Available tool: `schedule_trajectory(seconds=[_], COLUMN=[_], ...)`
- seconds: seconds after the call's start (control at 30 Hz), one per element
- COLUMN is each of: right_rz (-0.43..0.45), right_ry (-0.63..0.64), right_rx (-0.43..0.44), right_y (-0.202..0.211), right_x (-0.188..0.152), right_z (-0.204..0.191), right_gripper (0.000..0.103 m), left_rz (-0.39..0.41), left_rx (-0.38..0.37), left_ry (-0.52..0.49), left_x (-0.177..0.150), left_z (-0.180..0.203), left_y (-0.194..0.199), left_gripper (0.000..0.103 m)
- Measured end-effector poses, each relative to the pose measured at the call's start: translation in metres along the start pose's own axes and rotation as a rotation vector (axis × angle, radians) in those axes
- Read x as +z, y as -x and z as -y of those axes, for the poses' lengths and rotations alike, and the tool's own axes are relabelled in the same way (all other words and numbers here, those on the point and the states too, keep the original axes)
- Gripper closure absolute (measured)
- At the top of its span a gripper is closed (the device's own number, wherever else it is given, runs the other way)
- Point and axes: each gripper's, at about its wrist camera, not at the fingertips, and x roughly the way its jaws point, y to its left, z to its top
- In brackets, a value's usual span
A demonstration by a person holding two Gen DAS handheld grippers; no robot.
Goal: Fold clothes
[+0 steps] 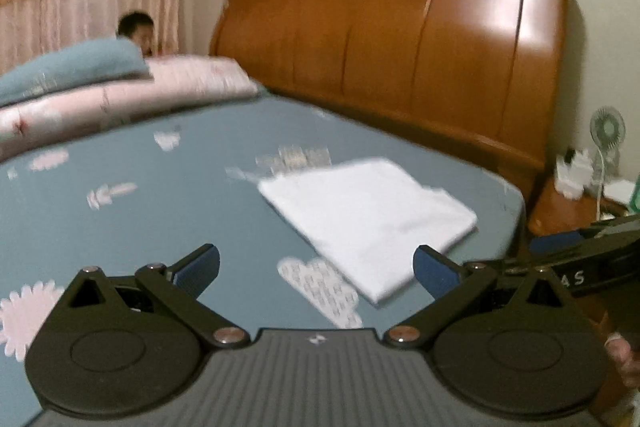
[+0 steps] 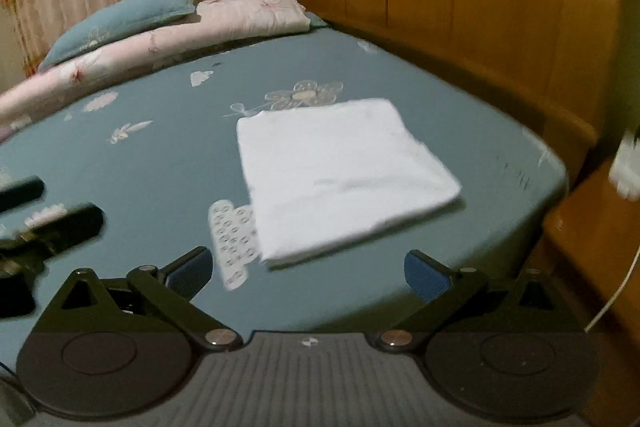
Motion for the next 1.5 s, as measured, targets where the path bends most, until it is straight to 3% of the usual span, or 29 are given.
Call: schedule_trajectory(seconds=[0.1,0.33,0.63,0.97,1.5], right_rz=[0.000,0.012,-0.035,-0.074,-0.090], right_ry=[-0.001,0.017,0.027,-0.022,-0.014], right_rx=[0.006,-0.078,-0.116,-0.120,-0.097], right_y=[0.009,0.023,0.006,-0.006,-0.015], right_x=[-0.006,-0.014,-0.014,-0.011,-0.006], right_z=[-0.007,-0.016,-0.016,-0.005,-0.006], right_gripper=[0.000,0.000,0.000,0.000,0.000], left_rz=[-0.050,-0.212,-0.357,-0.406,-0.414], left_rx=[-0.023,0.035,0.030,0.046,0.063], left_ry=[0.008,0.051,0.098,0.057,0.045], left_x=[-0.001,0.002,-0.007,-0.007,0.000], left_z=[0.001,-0.002,-0.014,-0.007,-0.006], left_y=[0.002,-0.002,-0.026,-0.041,-0.046], left_gripper=[0.001,0.001,0.001,0.001,0.001])
